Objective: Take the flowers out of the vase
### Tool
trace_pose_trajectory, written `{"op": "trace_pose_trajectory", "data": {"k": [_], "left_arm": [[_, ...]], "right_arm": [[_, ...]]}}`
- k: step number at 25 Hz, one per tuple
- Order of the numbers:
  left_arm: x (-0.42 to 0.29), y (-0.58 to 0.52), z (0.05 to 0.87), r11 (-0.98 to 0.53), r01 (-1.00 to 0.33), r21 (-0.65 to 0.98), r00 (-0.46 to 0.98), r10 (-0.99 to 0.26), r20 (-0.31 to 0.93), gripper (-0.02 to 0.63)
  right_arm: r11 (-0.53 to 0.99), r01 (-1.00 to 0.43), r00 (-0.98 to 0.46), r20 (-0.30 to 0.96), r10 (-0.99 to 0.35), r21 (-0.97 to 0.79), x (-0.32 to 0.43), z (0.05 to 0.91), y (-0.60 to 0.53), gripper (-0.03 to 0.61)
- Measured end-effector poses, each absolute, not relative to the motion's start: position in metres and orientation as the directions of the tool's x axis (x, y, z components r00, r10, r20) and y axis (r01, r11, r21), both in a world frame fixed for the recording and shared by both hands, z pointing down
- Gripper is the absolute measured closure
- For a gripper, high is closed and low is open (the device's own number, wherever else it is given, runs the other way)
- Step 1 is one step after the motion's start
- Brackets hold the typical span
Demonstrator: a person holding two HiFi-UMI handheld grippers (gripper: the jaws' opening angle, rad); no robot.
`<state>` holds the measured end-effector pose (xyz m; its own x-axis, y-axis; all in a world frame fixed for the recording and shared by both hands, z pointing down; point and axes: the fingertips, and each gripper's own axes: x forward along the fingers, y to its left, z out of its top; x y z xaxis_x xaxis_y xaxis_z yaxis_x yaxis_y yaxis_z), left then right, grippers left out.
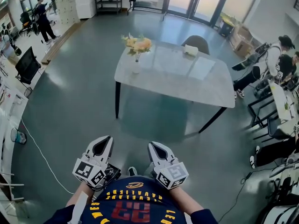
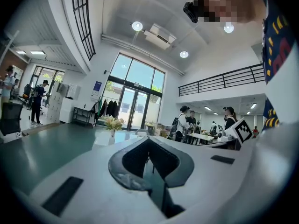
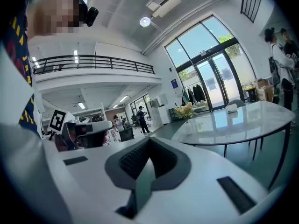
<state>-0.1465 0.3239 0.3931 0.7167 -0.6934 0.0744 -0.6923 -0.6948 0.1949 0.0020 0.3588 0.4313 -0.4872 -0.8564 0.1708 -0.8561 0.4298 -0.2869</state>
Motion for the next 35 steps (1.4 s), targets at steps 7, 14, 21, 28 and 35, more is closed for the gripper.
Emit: {"op": "trace_pose_trajectory", "data": {"k": [7,14,21,28,35], "left_arm": [[-0.133,0.303,0.408,-0.708,-0.67,0.224,0.738,-0.668,0.094,0.612],[-0.127,0.261,0.407,-0.688,-0.702,0.186,0.711,-0.695,0.112,0.611],[-0.117,0.203,0.401,-0.649,-0.738,0.185,0.672,-0.73,0.122,0.611],[-0.08,0.157,0.391,-0.664,-0.731,0.157,0.682,-0.719,0.134,0.612],[-0.046,0.116,0.381,-0.669,-0.734,0.115,0.679,-0.721,0.141,0.612]], "right_arm": [[0.395,-0.865,-0.467,0.208,-0.86,-0.308,0.011,0.448,0.345,0.586],[0.433,-0.834,-0.513,0.191,-0.837,-0.343,0.013,0.456,0.291,0.586],[0.472,-0.8,-0.56,0.179,-0.809,-0.369,0.023,0.452,0.226,0.586],[0.473,-0.781,-0.574,0.168,-0.802,-0.409,0.048,0.454,0.174,0.586],[0.473,-0.765,-0.577,0.138,-0.805,-0.436,0.079,0.452,0.132,0.586]]}}
